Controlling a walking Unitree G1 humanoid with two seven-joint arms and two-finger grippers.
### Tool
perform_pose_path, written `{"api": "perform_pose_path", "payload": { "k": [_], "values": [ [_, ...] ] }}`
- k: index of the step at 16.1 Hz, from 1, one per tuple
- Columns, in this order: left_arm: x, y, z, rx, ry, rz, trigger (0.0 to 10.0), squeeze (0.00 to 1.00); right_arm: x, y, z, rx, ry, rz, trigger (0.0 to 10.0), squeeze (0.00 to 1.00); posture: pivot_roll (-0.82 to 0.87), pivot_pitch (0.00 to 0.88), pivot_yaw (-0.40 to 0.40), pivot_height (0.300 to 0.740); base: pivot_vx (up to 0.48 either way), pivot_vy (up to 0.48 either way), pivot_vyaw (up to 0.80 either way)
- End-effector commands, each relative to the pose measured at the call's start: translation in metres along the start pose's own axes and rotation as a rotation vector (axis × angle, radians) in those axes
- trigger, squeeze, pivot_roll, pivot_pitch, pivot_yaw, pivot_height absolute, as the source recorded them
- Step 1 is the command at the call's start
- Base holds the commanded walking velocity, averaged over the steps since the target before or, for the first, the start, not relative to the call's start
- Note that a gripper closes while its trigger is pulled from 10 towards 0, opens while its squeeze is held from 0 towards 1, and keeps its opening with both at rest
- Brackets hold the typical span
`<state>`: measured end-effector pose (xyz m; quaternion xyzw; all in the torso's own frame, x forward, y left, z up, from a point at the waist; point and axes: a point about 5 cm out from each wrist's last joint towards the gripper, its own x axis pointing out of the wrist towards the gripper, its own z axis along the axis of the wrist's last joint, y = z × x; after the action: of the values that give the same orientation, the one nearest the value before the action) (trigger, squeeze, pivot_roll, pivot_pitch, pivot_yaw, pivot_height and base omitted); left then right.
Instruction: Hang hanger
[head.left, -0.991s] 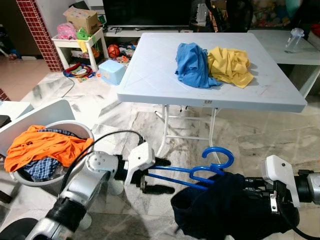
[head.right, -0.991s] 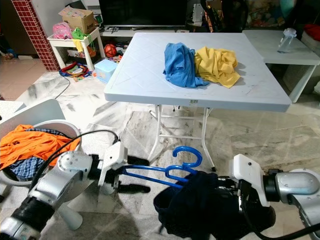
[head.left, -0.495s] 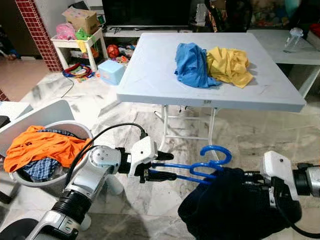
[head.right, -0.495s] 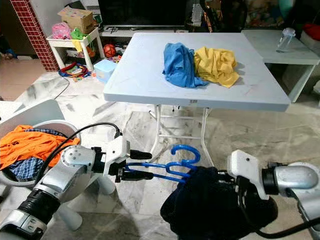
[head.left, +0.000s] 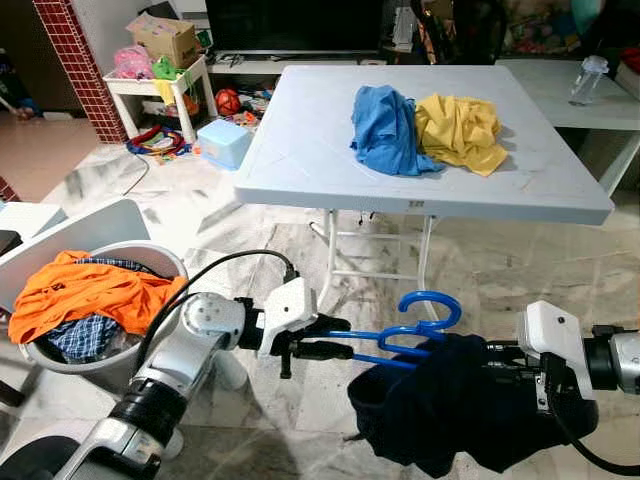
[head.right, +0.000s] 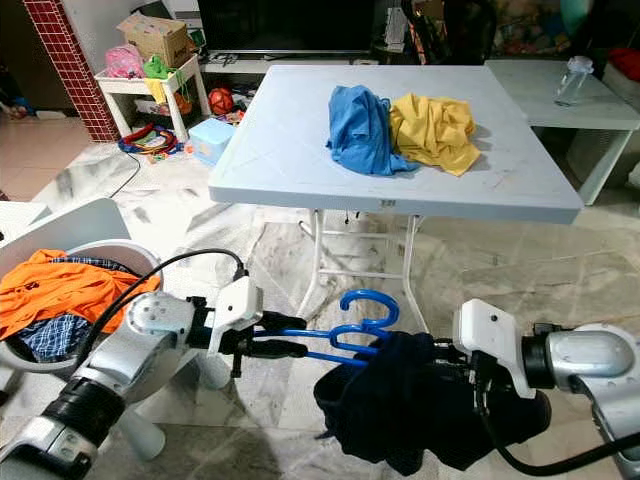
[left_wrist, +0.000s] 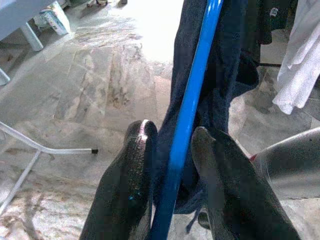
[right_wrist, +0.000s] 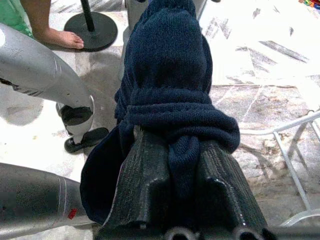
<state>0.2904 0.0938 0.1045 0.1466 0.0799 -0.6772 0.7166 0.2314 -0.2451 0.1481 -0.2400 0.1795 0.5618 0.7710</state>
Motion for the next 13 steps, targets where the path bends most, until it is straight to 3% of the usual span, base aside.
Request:
{"api": "perform_pose_path", "payload": {
  "k": [1, 13],
  "values": [
    [0.002, 0.001, 0.003, 0.026, 0.015, -0.018, 0.0, 0.0, -0.001, -0.002, 0.008, -0.036, -0.019, 0.004, 10.0, 0.0, -0.08, 0.0, 0.025, 0.74, 0.0, 0.0, 0.0],
    [0.014, -0.012, -0.005, 0.012, 0.043, -0.125, 0.0, 0.0, 0.011, -0.002, 0.016, -0.056, -0.052, 0.016, 10.0, 0.0, -0.09, 0.012, 0.022, 0.74, 0.0, 0.0, 0.0]
  ]
}}
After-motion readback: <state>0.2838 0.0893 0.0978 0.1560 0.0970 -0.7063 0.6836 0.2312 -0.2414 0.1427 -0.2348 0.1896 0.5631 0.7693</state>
